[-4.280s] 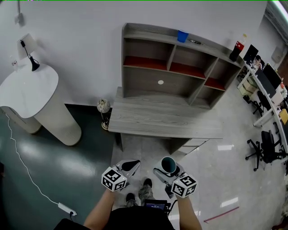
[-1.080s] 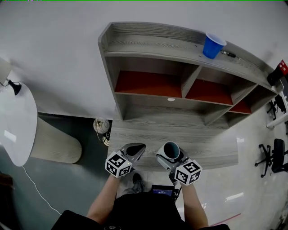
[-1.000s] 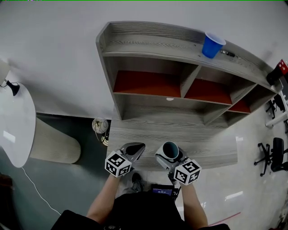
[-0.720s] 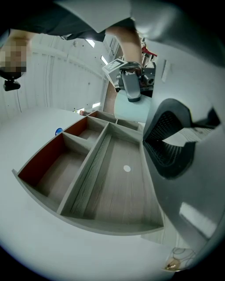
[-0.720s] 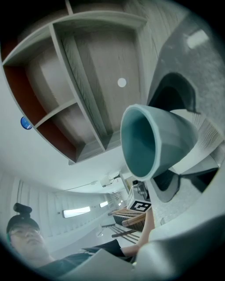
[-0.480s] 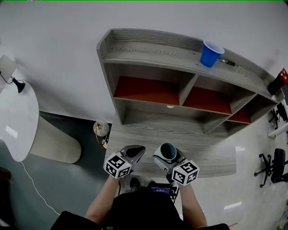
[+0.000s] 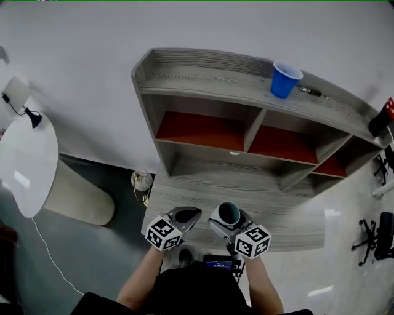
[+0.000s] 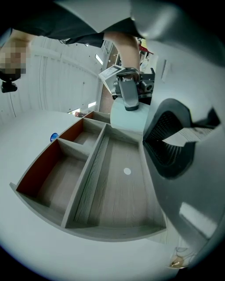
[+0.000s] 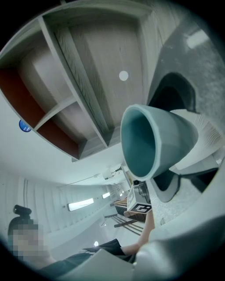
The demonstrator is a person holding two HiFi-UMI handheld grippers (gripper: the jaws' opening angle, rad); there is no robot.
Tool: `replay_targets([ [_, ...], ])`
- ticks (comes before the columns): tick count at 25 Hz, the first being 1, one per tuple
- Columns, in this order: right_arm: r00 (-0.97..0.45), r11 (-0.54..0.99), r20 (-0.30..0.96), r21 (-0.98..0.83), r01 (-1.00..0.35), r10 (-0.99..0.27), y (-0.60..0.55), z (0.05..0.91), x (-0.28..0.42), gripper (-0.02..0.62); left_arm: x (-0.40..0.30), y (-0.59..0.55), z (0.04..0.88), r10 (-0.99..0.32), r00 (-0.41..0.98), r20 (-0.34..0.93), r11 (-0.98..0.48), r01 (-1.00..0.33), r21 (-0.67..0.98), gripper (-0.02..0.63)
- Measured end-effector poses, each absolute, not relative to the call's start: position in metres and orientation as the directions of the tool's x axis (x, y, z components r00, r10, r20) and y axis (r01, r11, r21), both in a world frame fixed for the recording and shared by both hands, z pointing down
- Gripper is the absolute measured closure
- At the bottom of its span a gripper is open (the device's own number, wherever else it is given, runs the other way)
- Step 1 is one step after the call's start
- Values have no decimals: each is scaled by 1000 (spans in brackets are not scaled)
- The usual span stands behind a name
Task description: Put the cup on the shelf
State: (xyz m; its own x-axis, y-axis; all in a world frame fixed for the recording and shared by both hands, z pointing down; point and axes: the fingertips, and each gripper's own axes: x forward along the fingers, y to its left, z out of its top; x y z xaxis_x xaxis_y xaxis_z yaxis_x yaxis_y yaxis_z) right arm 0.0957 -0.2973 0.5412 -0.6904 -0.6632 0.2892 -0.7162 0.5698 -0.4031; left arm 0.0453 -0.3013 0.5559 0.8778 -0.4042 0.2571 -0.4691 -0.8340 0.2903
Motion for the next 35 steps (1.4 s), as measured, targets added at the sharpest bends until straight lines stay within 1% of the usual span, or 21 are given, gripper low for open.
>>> replay_targets([
  [9, -738, 612, 314, -416, -672, -597, -298, 551, 112, 216, 52, -301, 557, -452, 846, 281, -798, -525, 296, 609],
  [14, -754, 660, 359, -366, -656, -550, -315, 565, 112, 216, 51, -314, 561, -505, 816, 282, -769, -574, 283, 609],
  [19, -748, 693, 400, -304, -653, -530, -347, 577, 101, 216, 50, -340, 570, -537, 796, 279, -748, -603, 279, 611],
  [23, -723, 685, 424, -273, -676, -545, -386, 592, 94, 216, 45, -371, 579, -560, 781, 276, -736, -622, 268, 611],
  [28, -682, 665, 426, -217, -714, -594, -435, 614, 84, 216, 38, -413, 600, -597, 756, 268, -713, -653, 256, 610],
  [35, -622, 615, 442, -179, -768, -647, -494, 657, 82, 216, 36, -452, 634, -599, 745, 292, -702, -665, 255, 611],
])
